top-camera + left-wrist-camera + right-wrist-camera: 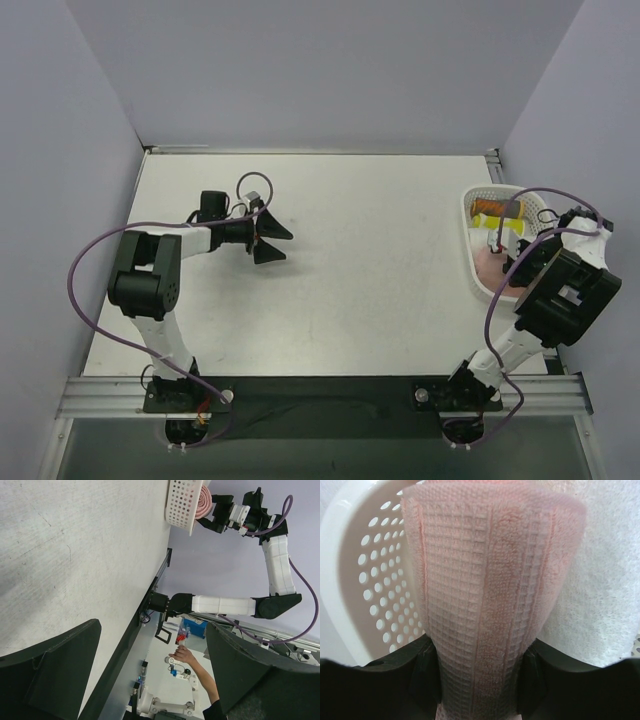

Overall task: Roll the towels
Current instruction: Place the rolled towel into the container

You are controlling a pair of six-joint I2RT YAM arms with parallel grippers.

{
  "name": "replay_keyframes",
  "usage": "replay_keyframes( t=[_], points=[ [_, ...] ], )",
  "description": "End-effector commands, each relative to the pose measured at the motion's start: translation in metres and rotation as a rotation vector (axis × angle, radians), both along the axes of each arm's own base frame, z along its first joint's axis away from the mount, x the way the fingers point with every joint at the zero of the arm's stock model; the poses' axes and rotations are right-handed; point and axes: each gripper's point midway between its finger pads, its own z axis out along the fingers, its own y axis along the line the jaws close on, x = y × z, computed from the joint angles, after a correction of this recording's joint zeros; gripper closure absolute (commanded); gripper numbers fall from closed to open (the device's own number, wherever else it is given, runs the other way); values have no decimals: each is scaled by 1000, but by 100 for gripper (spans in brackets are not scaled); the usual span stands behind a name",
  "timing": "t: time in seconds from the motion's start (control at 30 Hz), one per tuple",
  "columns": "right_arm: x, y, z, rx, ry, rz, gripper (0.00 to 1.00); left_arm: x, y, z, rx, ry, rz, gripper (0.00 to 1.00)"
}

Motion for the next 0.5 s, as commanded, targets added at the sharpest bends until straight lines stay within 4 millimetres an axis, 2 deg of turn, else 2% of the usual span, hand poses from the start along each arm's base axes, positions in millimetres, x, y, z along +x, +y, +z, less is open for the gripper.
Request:
replay_keyframes(
  t=[0.0, 0.07, 0.1, 0.3, 0.47],
  points=[
    [18, -2, 14, -172, -181, 613, 54, 8, 3, 12, -19, -60, -18, 3],
    [21, 2, 17, -174, -195, 619, 40, 10, 3, 14, -22, -70, -20, 3],
    [24, 4, 19, -171, -209, 624, 27, 11, 4, 15, -23, -74, -18, 3],
    [27, 15, 33, -176, -263, 626, 23, 16, 8, 23, -24, -112, -9, 3],
    [24, 30, 52, -146, -319, 614, 18, 19, 10, 28, -21, -145, -8, 3]
  ],
)
